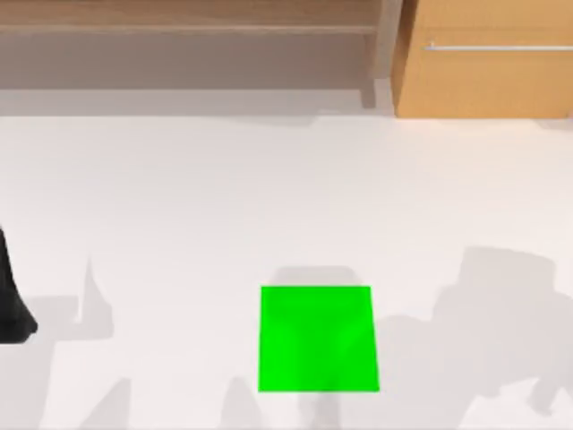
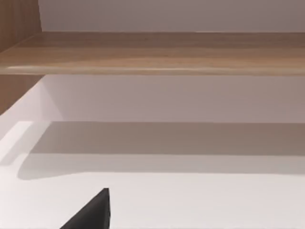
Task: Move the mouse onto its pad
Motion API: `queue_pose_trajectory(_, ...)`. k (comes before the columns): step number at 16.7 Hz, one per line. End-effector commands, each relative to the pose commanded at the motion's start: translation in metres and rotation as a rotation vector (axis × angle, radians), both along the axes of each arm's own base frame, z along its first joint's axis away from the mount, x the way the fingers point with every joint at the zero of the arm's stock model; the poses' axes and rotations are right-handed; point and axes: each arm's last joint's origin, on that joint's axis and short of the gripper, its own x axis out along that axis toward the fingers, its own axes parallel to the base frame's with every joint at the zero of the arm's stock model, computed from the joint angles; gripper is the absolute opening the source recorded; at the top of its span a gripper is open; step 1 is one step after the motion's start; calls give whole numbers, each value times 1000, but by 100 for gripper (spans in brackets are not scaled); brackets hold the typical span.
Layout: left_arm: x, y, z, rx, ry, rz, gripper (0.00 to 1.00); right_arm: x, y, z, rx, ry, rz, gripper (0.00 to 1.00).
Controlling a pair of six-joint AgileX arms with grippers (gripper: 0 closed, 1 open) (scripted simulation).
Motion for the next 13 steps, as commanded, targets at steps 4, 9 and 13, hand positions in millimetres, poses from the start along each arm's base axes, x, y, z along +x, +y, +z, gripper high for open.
queue_pose_trajectory(4, 0, 0, 0, 0, 0, 0, 100, 3, 4, -2, 1, 5, 27, 0)
queue_pose_trajectory(9, 0, 0, 0, 0, 0, 0, 100, 39, 68, -5, 2, 14, 454, 0)
queue_pose_trajectory(13, 0, 0, 0, 0, 0, 0, 100, 57, 180, -15, 10, 34, 1069, 0)
